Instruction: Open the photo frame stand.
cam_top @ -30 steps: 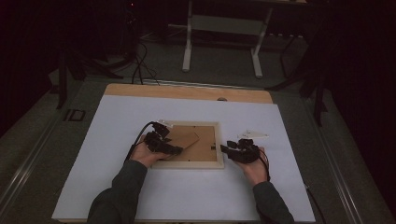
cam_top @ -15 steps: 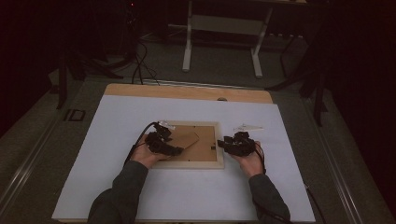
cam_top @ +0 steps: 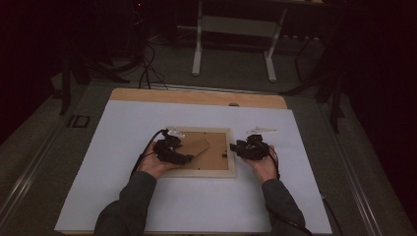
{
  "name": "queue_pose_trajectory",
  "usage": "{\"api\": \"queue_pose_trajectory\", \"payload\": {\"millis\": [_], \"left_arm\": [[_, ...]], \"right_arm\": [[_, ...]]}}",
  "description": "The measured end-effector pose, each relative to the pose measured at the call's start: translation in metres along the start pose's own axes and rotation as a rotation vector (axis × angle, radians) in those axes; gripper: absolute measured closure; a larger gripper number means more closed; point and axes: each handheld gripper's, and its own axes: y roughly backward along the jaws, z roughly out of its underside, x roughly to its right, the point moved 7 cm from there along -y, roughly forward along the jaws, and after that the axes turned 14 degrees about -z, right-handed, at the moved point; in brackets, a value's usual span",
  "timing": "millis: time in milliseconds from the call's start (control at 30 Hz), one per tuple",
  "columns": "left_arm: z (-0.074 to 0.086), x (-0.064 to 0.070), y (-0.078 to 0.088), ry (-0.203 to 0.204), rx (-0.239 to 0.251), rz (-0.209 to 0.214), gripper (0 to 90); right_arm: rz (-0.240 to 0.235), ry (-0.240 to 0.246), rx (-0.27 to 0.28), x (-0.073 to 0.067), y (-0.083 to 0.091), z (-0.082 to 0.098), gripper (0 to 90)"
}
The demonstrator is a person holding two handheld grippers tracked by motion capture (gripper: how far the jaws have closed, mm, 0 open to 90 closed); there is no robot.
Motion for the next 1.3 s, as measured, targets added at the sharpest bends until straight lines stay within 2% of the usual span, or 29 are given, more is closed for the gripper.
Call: {"api": "queue_pose_trajectory", "payload": {"millis": [333,767,1300], "left_arm": [[-0.001,0.004,0.005,-0.037,0.039,-0.034,39.7],[-0.002,0.009,0.012,-0.084,0.084,-0.079,39.7],[0.000,0.016,0.021,-0.138,0.153,-0.138,39.6]], "right_arm": [[-0.009,-0.020,0.016,0.005,0.001,-0.005,58.8],[-0.022,-0.034,-0.002,0.009,-0.005,-0.006,57.1],[-0.082,-0.072,-0.034,0.010,-0.011,-0.013,51.0]]}}
